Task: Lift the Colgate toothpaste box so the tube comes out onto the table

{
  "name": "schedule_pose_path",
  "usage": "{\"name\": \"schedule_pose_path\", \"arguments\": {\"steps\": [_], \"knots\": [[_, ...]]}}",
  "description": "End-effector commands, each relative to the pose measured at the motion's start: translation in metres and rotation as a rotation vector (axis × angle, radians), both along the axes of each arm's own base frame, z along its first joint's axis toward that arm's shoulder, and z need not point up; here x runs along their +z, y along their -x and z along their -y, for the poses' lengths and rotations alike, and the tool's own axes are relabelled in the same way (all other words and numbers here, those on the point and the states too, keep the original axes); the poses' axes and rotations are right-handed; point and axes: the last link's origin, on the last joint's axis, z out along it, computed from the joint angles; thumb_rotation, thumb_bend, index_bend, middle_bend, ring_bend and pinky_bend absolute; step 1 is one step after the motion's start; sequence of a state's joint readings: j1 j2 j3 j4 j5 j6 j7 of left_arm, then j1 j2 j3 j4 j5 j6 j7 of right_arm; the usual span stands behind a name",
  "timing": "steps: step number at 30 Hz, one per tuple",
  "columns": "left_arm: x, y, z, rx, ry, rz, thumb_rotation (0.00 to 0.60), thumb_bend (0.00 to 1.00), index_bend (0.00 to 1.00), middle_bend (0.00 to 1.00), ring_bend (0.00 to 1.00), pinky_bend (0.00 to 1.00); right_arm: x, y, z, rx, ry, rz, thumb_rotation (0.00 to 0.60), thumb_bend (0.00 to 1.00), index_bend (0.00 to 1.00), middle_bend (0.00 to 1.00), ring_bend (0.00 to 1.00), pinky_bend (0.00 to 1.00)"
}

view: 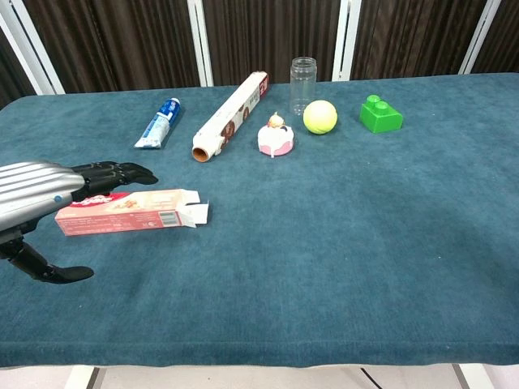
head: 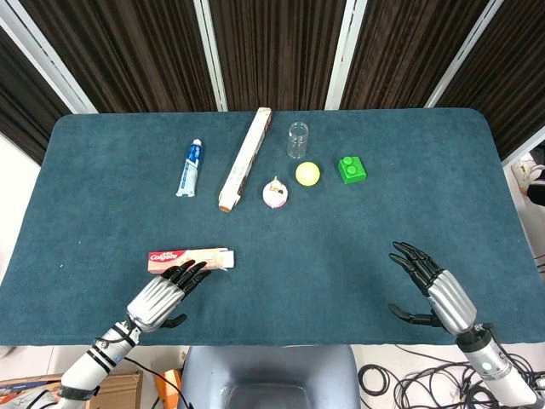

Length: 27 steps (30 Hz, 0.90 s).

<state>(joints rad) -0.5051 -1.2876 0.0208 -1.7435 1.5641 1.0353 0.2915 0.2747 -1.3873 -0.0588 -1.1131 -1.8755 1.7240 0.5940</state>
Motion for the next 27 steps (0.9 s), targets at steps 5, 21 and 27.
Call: {"name": "schedule_pose_path", "arguments": {"steps": [5, 21, 27], "knots": [[0.000, 0.000, 0.000, 0.004, 0.001, -0.002, 0.600, 0.24, 0.04, 0.04, 0.04, 0.22, 0.000, 0.000, 0.000, 0.002, 0.001, 0.001, 0.600, 0.19, 0.00, 0.00, 0.00, 0.15], [0.014, -0.002, -0.006, 0.069, -0.131, -0.076, 0.600, 0.24, 0.04, 0.03, 0.15, 0.27, 0.023, 0.012, -0.020, -0.159, 0.135, -0.152, 0.600, 0.19, 0.00, 0.00, 0.00, 0.13], [0.019, -0.009, -0.009, 0.162, -0.192, -0.111, 0.600, 0.24, 0.02, 0.03, 0.25, 0.43, 0.037, 0.011, -0.044, -0.284, 0.068, -0.233, 0.600, 0.19, 0.07, 0.00, 0.00, 0.13]]}}
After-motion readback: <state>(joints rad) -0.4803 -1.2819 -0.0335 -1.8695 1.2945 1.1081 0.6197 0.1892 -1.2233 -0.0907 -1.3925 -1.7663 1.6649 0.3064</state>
